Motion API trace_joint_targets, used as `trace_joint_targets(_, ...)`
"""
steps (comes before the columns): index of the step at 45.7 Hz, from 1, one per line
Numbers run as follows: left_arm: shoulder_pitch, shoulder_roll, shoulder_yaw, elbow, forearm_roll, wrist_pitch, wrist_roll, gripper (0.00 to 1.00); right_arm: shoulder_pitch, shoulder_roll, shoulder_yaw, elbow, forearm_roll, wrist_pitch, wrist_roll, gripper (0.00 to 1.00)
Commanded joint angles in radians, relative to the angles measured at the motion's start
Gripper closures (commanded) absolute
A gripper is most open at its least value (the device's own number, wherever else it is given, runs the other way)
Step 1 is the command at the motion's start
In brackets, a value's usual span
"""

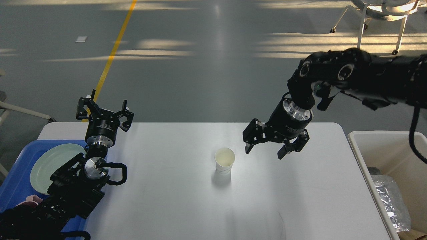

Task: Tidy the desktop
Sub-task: 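Lower the right gripper to the white paper cup and grasp it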

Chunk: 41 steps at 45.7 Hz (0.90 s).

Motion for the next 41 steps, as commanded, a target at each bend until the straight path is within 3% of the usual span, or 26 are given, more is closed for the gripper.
trace_joint_targets(1, 0.0, 0.0, 0.0, 0.0, 0.0, 0.0, 0.0, 0.0, -0.091, 0.061, -0.005, -0.016, 0.006, -0.115, 0.0, 0.0)
trace_joint_targets(9, 0.0, 0.0, 0.001, 0.0, 0.0, 0.0, 0.0, 0.0, -0.204, 0.171, 0.012, -0.103, 0.061, -0.262, 0.0, 0.0)
trace_joint_targets(26, 0.0, 0.0, 0.0, 0.0, 0.0, 0.0, 0.0, 0.0, -0.413, 0.231, 0.08, -0.257, 0.222, -0.537, -0.001, 0.0)
trace_joint_targets(41, 0.0, 0.0, 0.0, 0.0, 0.0, 0.0, 0.0, 0.0, -0.511, 0.247, 0.118, -0.275, 0.221, -0.673, -0.001, 0.0)
